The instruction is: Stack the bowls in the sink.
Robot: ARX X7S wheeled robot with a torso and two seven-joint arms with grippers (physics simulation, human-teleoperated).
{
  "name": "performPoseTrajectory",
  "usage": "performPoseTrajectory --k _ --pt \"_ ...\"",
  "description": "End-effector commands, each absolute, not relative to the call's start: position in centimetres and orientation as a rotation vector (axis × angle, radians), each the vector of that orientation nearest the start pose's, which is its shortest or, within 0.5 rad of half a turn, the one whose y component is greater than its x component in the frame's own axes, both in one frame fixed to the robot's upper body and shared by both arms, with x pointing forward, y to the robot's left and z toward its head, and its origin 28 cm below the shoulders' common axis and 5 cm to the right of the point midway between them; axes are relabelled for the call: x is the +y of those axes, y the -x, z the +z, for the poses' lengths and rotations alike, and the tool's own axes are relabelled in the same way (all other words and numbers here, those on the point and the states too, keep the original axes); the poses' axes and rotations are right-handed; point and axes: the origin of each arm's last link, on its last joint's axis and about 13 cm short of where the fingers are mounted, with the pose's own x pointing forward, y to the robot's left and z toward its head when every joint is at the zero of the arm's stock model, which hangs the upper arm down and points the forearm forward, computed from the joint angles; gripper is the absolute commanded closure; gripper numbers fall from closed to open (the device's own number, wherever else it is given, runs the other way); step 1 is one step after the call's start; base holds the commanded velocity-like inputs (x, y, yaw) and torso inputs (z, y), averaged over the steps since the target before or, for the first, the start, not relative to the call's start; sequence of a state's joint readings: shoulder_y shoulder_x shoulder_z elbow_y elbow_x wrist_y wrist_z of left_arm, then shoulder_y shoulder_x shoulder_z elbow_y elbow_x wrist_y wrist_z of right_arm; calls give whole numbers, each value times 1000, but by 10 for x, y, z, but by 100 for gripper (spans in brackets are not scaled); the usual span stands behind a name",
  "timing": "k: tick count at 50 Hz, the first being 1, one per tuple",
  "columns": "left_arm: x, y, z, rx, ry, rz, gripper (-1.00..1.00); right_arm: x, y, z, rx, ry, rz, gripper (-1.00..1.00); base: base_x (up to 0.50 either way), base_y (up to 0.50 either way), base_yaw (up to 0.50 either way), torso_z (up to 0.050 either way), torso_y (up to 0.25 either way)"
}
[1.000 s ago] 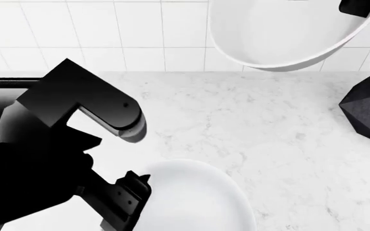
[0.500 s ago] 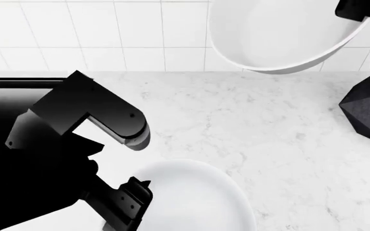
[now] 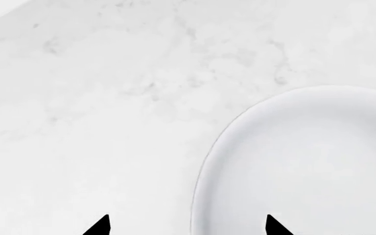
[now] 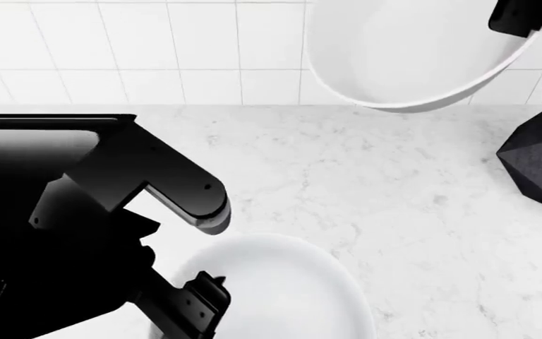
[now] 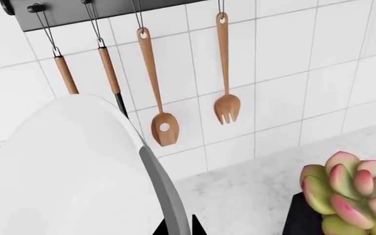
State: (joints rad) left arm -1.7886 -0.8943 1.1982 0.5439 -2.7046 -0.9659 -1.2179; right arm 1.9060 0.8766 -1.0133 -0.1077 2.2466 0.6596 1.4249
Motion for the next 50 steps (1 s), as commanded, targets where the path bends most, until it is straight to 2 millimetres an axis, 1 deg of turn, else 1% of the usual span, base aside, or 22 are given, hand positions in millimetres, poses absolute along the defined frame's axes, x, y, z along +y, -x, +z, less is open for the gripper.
performPoseTrajectory --k 1,50 --pt "211 -154 326 721 -383 -573 -100 -130 -224 419 151 -161 -228 100 0 0 0 0 0" --pt "210 -165 294 811 -388 -585 -100 -132 -226 414 156 -154 -239 100 0 0 0 0 0"
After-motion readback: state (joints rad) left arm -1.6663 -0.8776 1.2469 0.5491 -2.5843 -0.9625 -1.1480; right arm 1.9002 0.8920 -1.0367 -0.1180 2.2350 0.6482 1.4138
